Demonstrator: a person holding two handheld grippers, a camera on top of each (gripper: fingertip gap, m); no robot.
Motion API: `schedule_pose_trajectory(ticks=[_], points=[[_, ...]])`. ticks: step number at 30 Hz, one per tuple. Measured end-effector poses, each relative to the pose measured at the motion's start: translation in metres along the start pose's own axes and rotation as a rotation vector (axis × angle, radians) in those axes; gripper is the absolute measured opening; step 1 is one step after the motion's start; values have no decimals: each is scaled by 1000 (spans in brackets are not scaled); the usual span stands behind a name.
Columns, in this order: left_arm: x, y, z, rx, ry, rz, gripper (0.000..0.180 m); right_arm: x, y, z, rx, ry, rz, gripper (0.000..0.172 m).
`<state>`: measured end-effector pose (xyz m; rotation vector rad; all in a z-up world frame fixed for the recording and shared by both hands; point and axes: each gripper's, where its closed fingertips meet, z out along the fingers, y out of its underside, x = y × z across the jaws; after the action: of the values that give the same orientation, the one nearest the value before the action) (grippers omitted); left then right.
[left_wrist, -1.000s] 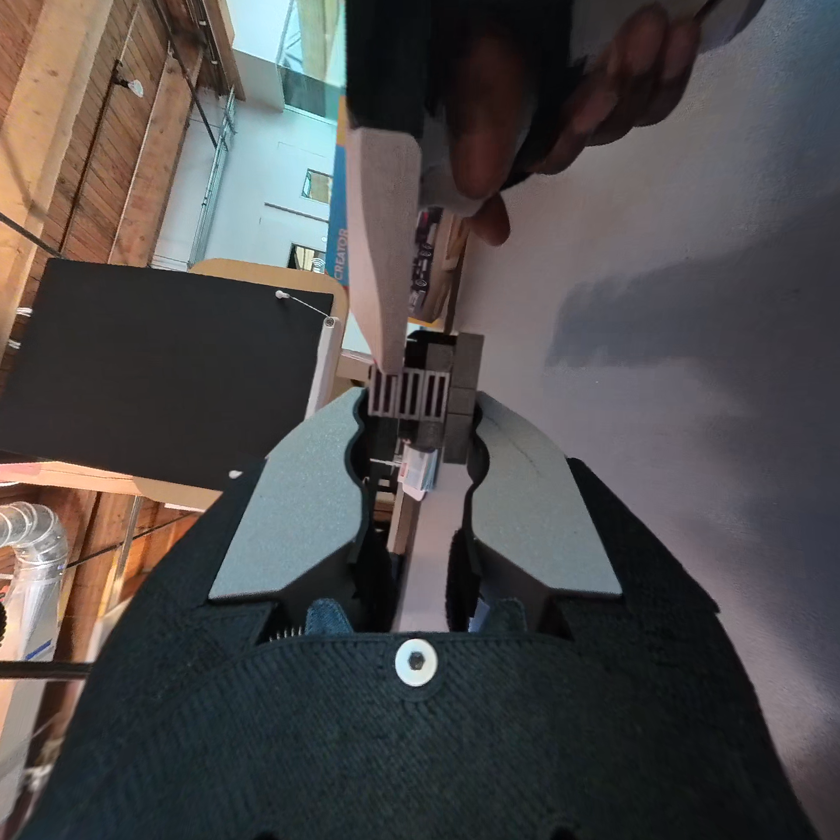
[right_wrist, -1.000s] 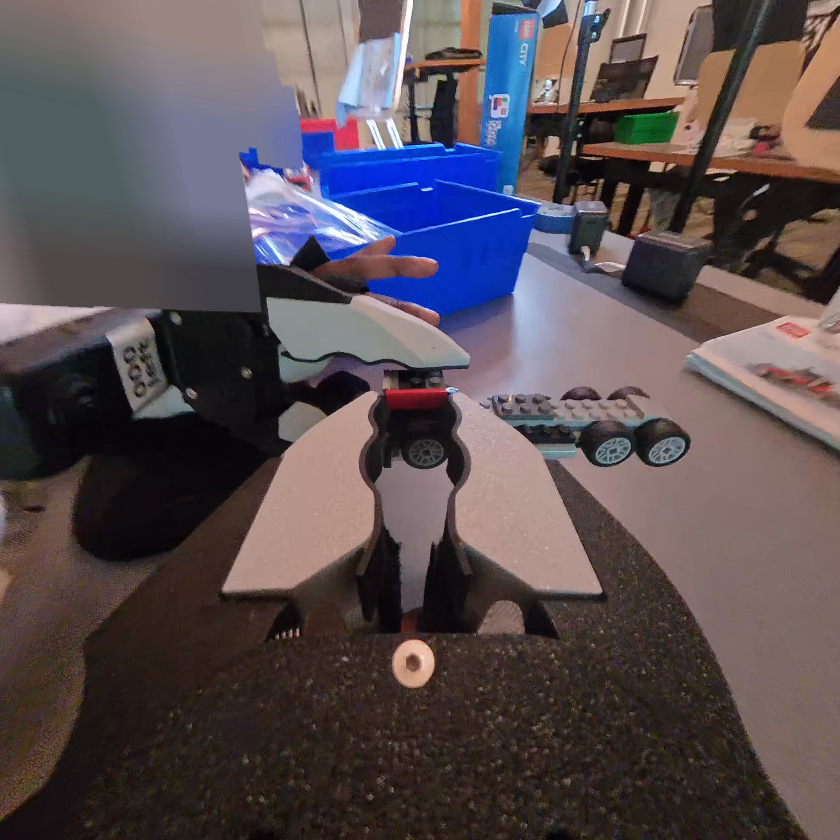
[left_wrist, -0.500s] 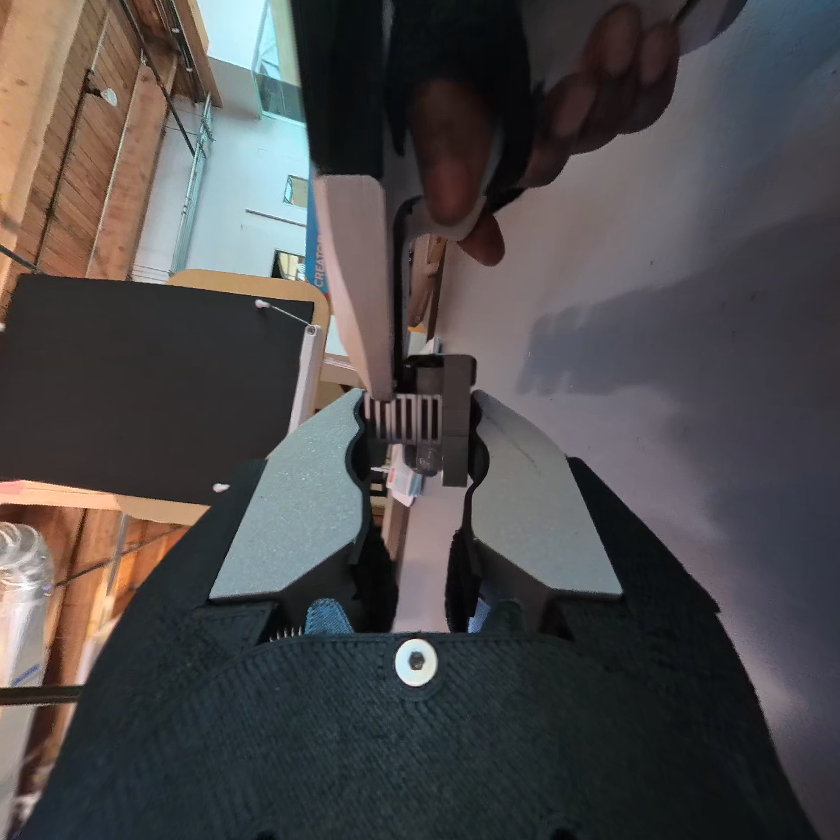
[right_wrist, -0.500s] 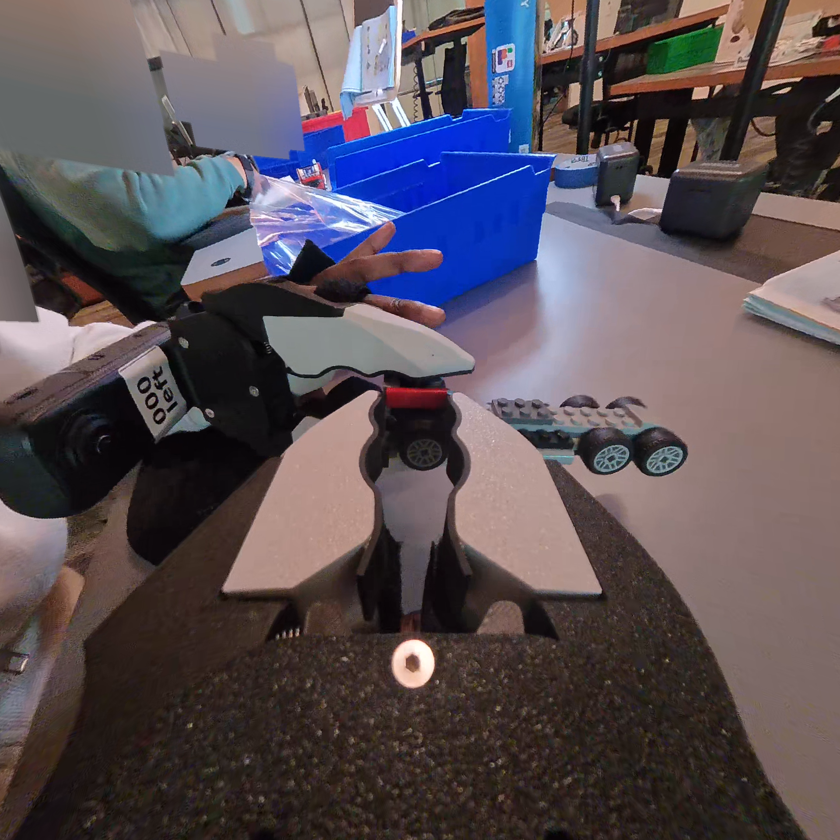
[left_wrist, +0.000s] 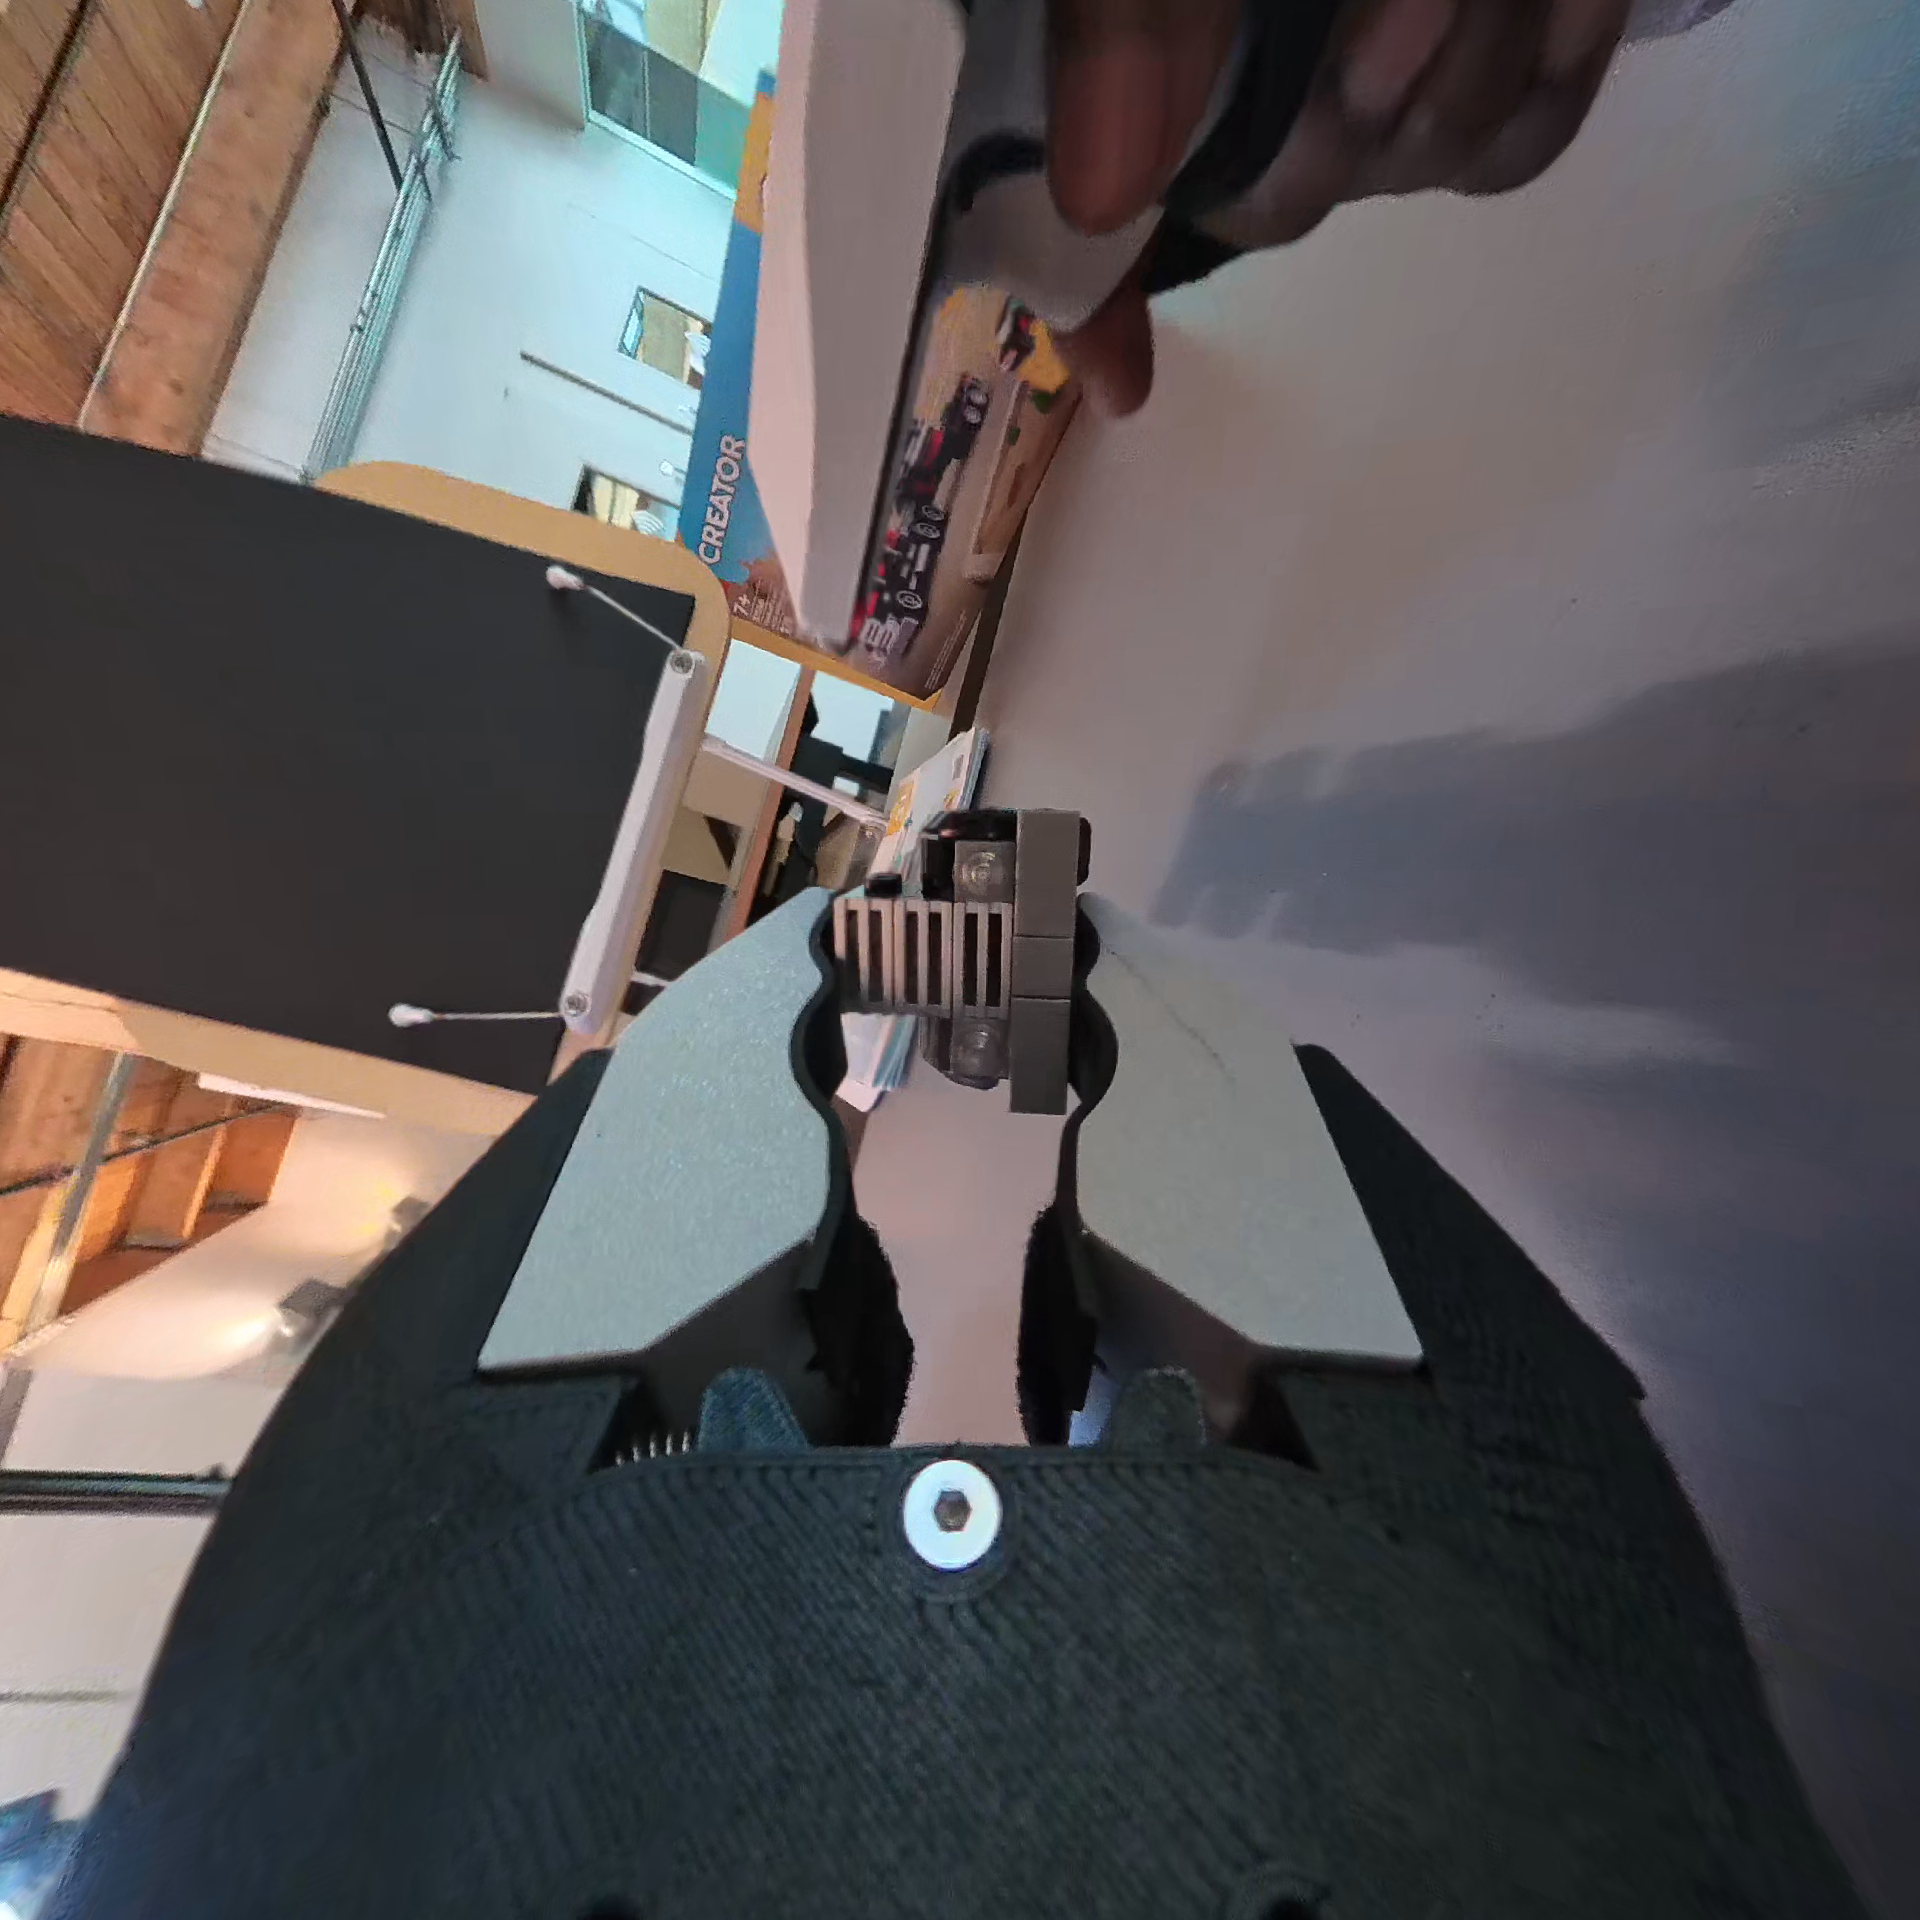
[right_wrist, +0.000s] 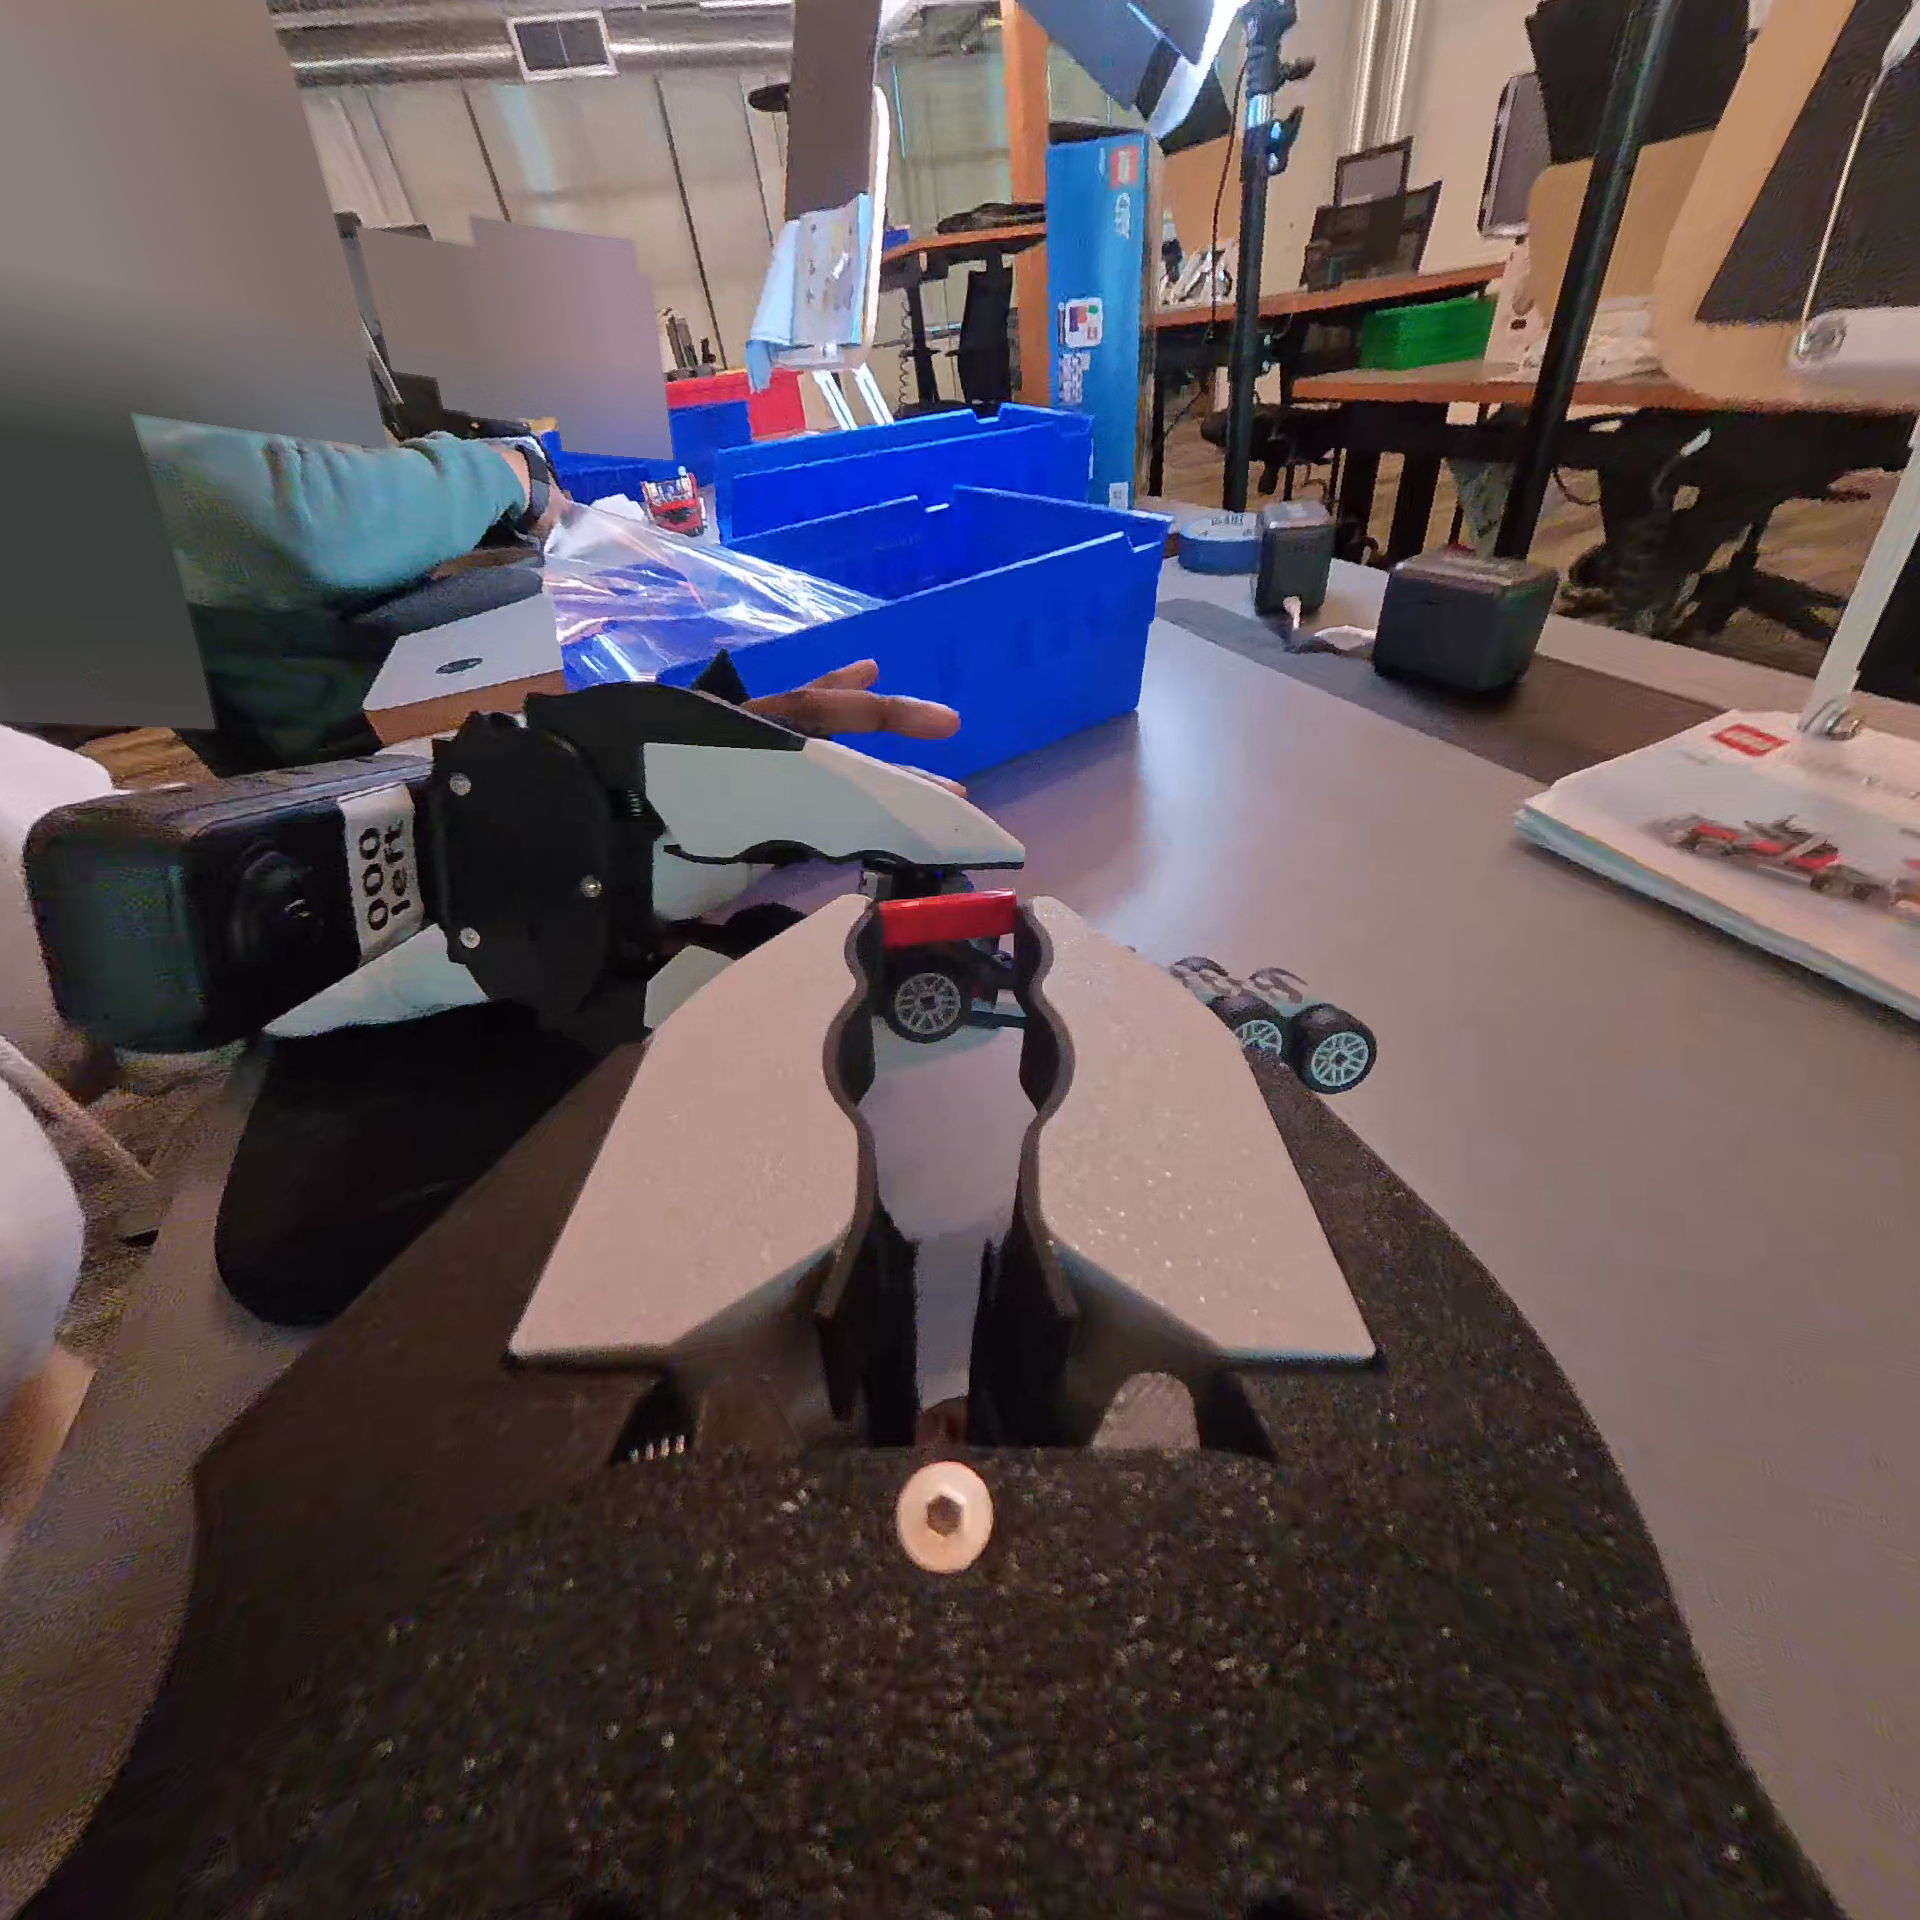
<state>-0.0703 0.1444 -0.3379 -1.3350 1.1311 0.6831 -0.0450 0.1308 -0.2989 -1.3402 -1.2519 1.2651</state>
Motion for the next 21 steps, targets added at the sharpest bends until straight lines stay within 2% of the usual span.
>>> schedule_pose_trajectory(ticks=[3,6,8,9,11,13,15,16,17,19,21], points=[[-6,3,-1,22,9,-149,40,-3,-17,-9,91,-24,-76,24],[-18,1,-5,105,29,-428,40,-5,-36,-24,187,-33,-164,24],[-28,-2,-9,182,34,-592,40,12,-49,-41,173,81,-260,24],[-34,-2,-12,221,30,-660,40,29,-57,-56,139,199,-322,24],[-44,-2,-15,275,19,-776,40,71,-75,-109,36,518,-430,24],[-48,-2,-17,312,28,-871,39,114,-79,-189,-145,881,-456,24],[-49,-3,-17,338,50,-930,39,143,-65,-285,-345,1237,-366,24],[-49,-5,-18,349,54,-938,39,148,-49,-326,-439,1347,-271,24],[-49,-6,-18,357,54,-930,39,150,-30,-357,-517,1400,-141,24],[-48,-10,-20,367,49,-884,39,149,4,-393,-603,1417,92,24],[-46,-14,-20,366,46,-841,39,151,21,-404,-627,1376,153,47]])
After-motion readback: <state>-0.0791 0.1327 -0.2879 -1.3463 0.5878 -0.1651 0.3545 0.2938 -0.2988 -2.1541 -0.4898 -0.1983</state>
